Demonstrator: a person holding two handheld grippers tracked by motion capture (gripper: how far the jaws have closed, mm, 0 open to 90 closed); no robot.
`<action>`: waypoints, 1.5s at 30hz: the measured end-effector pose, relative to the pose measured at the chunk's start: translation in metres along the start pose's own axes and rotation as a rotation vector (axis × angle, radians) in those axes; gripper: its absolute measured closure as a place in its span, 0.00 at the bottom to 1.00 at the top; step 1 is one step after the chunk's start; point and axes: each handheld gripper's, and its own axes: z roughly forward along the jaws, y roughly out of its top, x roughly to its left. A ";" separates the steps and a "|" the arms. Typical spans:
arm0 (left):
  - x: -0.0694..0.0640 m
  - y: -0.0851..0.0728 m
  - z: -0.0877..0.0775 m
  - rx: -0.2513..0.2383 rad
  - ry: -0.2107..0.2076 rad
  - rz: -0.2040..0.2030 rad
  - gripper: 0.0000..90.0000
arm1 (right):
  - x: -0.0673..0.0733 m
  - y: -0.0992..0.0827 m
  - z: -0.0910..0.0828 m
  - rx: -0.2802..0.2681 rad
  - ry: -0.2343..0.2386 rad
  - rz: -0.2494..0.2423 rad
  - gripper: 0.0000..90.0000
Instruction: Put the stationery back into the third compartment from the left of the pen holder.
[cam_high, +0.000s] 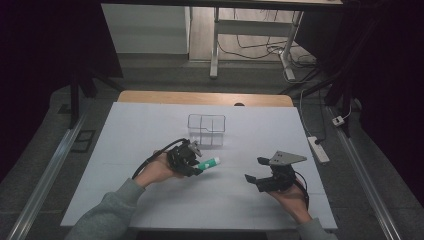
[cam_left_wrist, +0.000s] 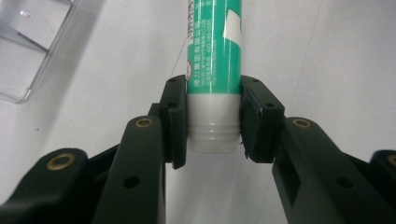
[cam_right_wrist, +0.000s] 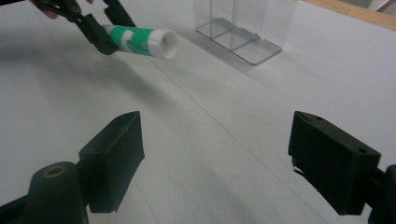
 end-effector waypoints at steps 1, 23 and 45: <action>-0.001 0.001 0.001 0.000 0.000 0.000 0.72 | 0.002 0.002 0.001 0.002 0.010 -0.009 0.22; -0.006 0.015 0.010 0.015 -0.025 0.034 0.72 | 0.037 0.043 0.049 0.116 0.105 -0.176 0.26; -0.009 0.017 0.014 0.030 -0.060 0.046 0.72 | 0.057 0.061 0.074 0.172 0.145 -0.316 0.36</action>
